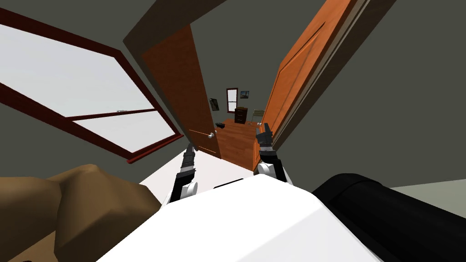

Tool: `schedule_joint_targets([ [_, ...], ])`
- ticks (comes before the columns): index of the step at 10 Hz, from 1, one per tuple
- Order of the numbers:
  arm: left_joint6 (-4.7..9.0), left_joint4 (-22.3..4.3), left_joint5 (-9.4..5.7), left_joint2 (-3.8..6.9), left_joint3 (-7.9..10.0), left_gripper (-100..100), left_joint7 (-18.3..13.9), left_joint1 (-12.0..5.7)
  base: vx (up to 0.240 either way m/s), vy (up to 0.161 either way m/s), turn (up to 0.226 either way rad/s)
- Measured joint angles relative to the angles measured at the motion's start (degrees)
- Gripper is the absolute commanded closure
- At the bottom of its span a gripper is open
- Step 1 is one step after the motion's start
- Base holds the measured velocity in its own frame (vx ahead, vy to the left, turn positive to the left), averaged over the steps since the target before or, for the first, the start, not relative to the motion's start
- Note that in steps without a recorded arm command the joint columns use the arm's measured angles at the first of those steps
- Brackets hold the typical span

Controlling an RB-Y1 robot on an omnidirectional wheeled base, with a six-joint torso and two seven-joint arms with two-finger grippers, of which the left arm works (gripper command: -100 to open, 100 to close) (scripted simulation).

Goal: Push the door open

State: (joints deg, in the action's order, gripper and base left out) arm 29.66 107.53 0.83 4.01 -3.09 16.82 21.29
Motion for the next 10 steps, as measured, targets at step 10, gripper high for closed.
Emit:
schedule_joint_targets([
  [10, 3.15, -11.11, -1.08, 2.18, -2.06, -100, 14.23, -2.71, 0.054, 0.067, -0.097],
])
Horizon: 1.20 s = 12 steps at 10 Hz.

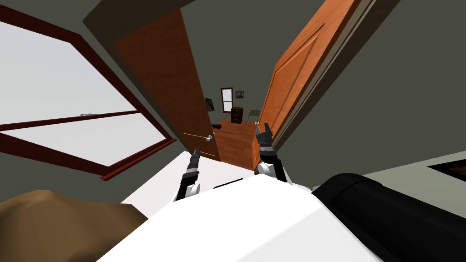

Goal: Push the door open

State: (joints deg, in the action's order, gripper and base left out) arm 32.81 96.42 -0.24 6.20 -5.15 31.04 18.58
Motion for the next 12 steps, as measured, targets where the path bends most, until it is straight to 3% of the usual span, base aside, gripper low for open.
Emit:
schedule_joint_targets([
  [7, 2.78, -8.86, -0.83, 1.48, -1.40, -100, 10.06, -2.22, 0.047, 0.065, -0.087],
  [11, 3.37, -12.24, -1.21, 2.11, -2.15, -100, 15.41, -3.14, 0.039, 0.072, -0.089],
  [12, 4.06, -13.66, -1.31, 2.28, -2.37, -100, 16.80, -3.28, 0.061, 0.092, -0.141],
])
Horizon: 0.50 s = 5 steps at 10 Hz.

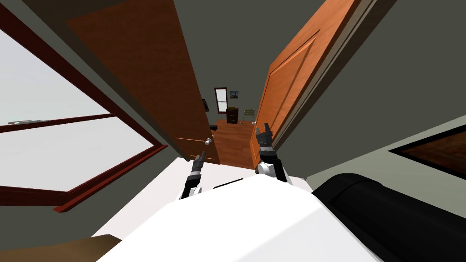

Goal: Push the door open

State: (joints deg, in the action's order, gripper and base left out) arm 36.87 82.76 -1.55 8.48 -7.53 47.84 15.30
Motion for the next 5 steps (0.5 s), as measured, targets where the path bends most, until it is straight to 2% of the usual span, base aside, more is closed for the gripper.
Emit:
schedule_joint_targets([
  [2, 0.34, -1.72, -0.19, 0.28, -0.42, -100, 2.81, -0.44, 0.037, 0.065, -0.064],
  [4, 1.08, -4.09, -0.45, 0.78, -0.85, -100, 5.71, -0.93, 0.048, 0.082, -0.132],
  [5, 1.53, -5.62, -0.57, 0.92, -1.16, -100, 7.40, -1.26, 0.036, 0.075, -0.045],
])
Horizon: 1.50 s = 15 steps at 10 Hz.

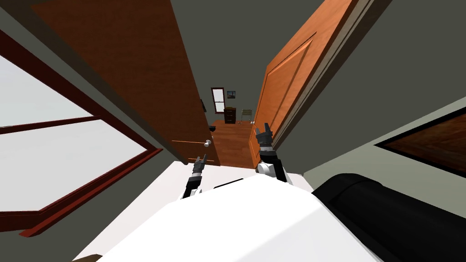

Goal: Push the door open

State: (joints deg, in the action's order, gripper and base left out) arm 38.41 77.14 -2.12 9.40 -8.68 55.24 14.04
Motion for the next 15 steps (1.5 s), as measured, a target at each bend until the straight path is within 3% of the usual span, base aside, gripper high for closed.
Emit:
schedule_joint_targets([
  [8, 2.34, -8.34, -0.85, 1.28, -1.52, -100, 11.28, -2.04, 0.045, 0.080, -0.098],
  [12, 4.15, -14.02, -1.35, 1.96, -2.31, -100, 17.33, -3.63, 0.039, 0.094, -0.095],
  [15, 4.71, -16.33, -1.65, 2.51, -2.84, -100, 21.01, -4.07, 0.034, 0.069, -0.074],
])
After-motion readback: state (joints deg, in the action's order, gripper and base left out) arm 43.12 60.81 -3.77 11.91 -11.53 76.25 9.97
